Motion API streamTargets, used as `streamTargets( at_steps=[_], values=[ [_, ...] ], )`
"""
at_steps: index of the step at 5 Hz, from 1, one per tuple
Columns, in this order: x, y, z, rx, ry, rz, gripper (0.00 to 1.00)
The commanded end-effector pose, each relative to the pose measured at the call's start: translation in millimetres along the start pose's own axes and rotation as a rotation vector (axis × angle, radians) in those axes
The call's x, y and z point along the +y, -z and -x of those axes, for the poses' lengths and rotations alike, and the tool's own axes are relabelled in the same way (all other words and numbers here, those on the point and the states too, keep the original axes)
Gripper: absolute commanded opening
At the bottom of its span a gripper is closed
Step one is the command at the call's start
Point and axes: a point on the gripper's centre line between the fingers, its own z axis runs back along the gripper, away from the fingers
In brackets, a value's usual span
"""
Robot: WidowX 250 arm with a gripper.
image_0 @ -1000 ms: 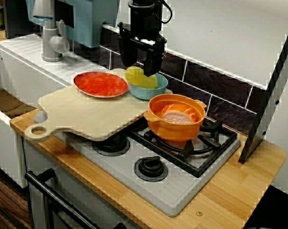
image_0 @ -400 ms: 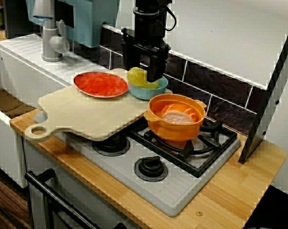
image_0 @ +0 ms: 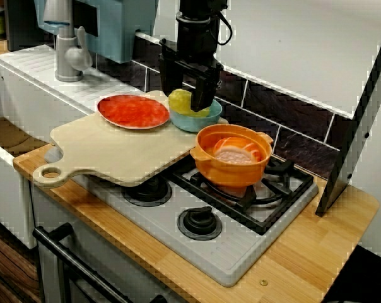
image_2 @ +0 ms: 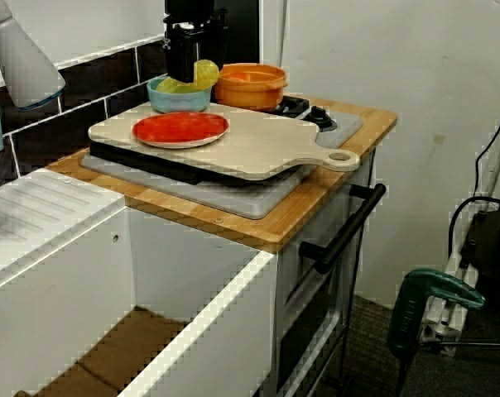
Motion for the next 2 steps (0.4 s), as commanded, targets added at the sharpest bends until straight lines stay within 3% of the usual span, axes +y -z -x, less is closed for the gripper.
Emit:
streamTargets(
  at_steps=[1, 2],
  values=[
    [-0.7, -15.3, -0.4, -0.048, 0.017, -0.015, 0.0],
    [-2.4, -15.5, 1.8, -0.049, 0.027, -0.019, 0.0]
  ],
)
